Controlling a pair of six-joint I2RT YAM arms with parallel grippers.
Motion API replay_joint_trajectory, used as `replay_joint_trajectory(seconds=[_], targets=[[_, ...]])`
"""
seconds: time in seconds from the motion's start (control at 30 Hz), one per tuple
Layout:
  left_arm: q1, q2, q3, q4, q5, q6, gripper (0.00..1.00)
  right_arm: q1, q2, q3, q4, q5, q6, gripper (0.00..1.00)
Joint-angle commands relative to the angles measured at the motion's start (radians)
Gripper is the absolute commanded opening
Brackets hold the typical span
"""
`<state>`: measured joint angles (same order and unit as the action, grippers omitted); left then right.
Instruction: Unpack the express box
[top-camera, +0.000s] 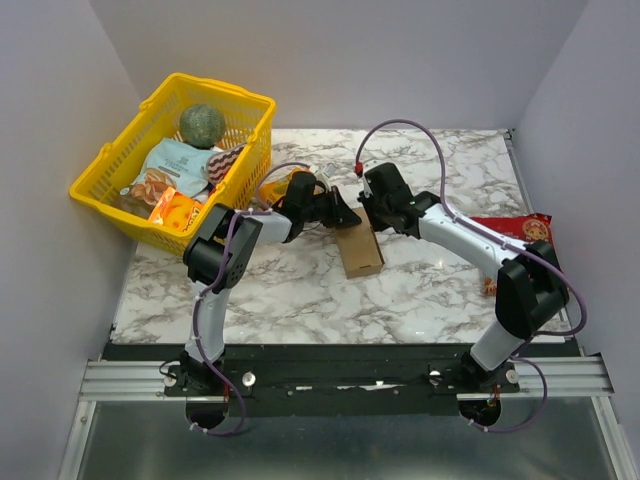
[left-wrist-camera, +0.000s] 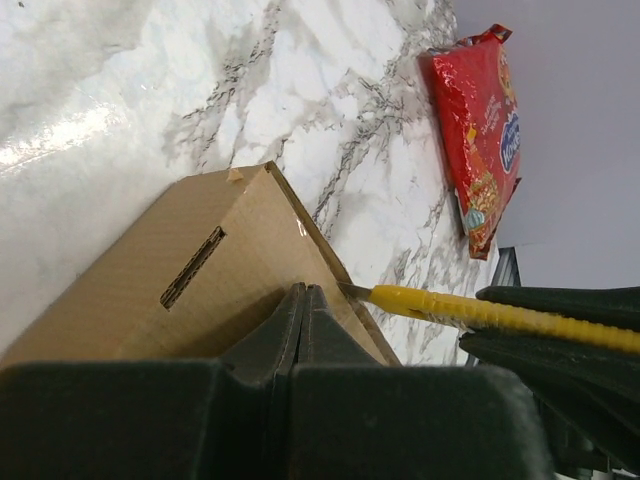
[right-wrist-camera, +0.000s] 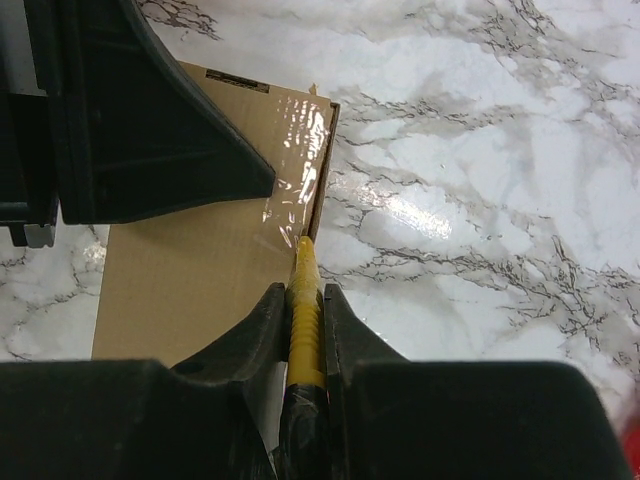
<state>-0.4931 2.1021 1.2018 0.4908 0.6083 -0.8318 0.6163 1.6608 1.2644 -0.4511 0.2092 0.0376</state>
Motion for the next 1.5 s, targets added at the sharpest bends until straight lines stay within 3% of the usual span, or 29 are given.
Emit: replay_joint_trajectory(seconds=[0.0,0.13,0.23,0.37,0.47,0.63,0.83,1.1,1.47], targets=[[0.001,0.03,-0.016,-0.057,-0.105,0.019,0.0,0.019,-0.01,-0.033,-0.086,0.013,-0.001,0.0],[-0.004,-0.008,-0.016,0.044,-0.02,0.033,0.0,0.019,0.011,-0.005,-0.067,0.013,-0.008,0.0],[0.024,-0.1,-0.042,0.129,0.122,0.045,0.0,0.02,0.024,0.026,-0.057,-0.001,-0.021,0.0],[0.077,-0.276,-0.152,0.022,0.169,0.179,0.0,0.02,0.034,0.053,-0.041,-0.022,-0.027,0.01],[0.099,-0.358,-0.267,-0.069,0.13,0.339,0.0,0.022,0.056,0.085,-0.029,-0.043,-0.068,0.01],[0.107,-0.352,-0.263,-0.215,0.152,0.525,0.0,0.03,0.091,0.134,-0.018,-0.134,-0.145,0.01],[0.105,-0.369,-0.289,-0.172,0.14,0.487,0.0,0.052,0.088,0.11,0.0,-0.307,-0.26,0.0],[0.103,-0.285,-0.213,-0.121,0.137,0.383,0.0,0.071,0.059,0.072,0.006,-0.33,-0.301,0.0],[0.083,-0.136,-0.146,-0.208,0.038,0.427,0.0,0.071,0.028,0.047,-0.008,-0.307,-0.326,0.0]])
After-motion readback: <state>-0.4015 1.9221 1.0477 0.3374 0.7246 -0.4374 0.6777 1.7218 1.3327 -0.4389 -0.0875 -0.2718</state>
